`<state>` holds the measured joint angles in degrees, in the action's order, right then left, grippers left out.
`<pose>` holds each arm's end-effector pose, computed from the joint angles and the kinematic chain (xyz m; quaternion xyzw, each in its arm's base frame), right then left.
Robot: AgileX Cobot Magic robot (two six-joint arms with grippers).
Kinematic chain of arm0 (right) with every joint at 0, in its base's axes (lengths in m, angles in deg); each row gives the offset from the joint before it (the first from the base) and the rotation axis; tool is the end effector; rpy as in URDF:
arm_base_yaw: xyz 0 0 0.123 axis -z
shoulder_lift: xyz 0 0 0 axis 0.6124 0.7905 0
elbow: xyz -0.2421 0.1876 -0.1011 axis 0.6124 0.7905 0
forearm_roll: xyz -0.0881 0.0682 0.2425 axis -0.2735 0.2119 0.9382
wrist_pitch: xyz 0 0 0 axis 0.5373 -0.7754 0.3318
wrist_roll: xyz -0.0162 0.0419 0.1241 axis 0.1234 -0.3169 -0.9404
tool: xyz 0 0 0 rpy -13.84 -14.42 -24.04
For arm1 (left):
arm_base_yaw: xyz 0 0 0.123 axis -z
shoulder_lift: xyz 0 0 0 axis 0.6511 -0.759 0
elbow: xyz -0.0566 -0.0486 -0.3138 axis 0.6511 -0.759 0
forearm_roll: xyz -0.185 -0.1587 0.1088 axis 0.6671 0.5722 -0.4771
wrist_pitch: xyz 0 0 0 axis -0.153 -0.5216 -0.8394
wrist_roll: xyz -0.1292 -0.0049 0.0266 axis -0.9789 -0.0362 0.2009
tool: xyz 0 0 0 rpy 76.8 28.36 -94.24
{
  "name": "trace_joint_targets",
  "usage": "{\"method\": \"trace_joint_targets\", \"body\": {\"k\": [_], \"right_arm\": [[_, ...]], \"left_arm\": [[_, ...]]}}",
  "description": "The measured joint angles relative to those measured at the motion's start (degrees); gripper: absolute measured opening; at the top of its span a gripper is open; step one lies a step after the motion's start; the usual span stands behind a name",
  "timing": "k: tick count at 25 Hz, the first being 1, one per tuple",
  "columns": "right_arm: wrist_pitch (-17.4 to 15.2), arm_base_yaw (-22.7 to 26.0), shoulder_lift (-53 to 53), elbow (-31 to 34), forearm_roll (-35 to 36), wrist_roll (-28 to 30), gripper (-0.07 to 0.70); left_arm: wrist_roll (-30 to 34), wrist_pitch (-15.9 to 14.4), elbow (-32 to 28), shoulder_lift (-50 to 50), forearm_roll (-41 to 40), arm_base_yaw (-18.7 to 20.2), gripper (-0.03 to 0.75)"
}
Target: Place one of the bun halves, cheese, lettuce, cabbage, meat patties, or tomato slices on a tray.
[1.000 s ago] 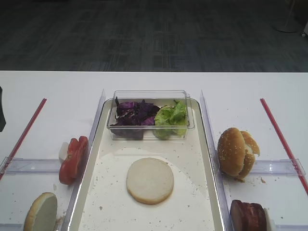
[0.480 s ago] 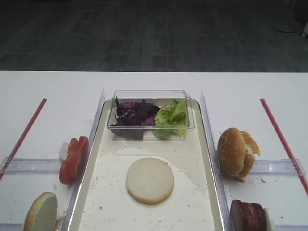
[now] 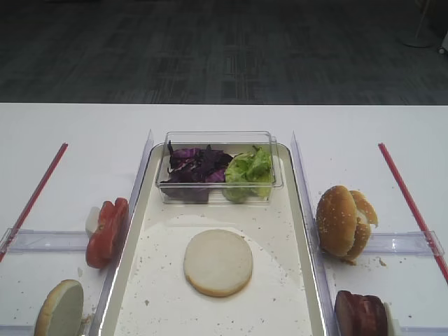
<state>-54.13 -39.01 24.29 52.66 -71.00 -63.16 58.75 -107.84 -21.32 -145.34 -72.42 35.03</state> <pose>0.0028 0.0053 0.2515 0.0150 0.8715 0.0417 0.4884 0.1597 0.0149 0.2428 -0.0610 0.9964 -0.0007 0.0584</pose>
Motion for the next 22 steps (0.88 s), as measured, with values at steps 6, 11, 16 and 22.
{"method": "trace_joint_targets", "body": {"k": [6,11,16,22], "right_arm": [[0.0,0.0,0.0,0.0,0.0,0.0,0.176],[0.0,0.0,0.0,0.0,0.0,0.0,0.176],[0.0,0.0,0.0,0.0,0.0,0.0,0.176],[0.0,0.0,0.0,0.0,0.0,0.0,0.176]], "left_arm": [[-0.09,-1.76,-6.53,10.53,0.0,0.0,0.652],[-0.55,-2.16,-10.39,19.11,0.0,0.0,0.65],[-0.66,-2.77,-11.35,27.36,0.0,0.0,0.65],[-0.66,-2.59,-11.35,36.18,0.0,-0.28,0.65]]}}
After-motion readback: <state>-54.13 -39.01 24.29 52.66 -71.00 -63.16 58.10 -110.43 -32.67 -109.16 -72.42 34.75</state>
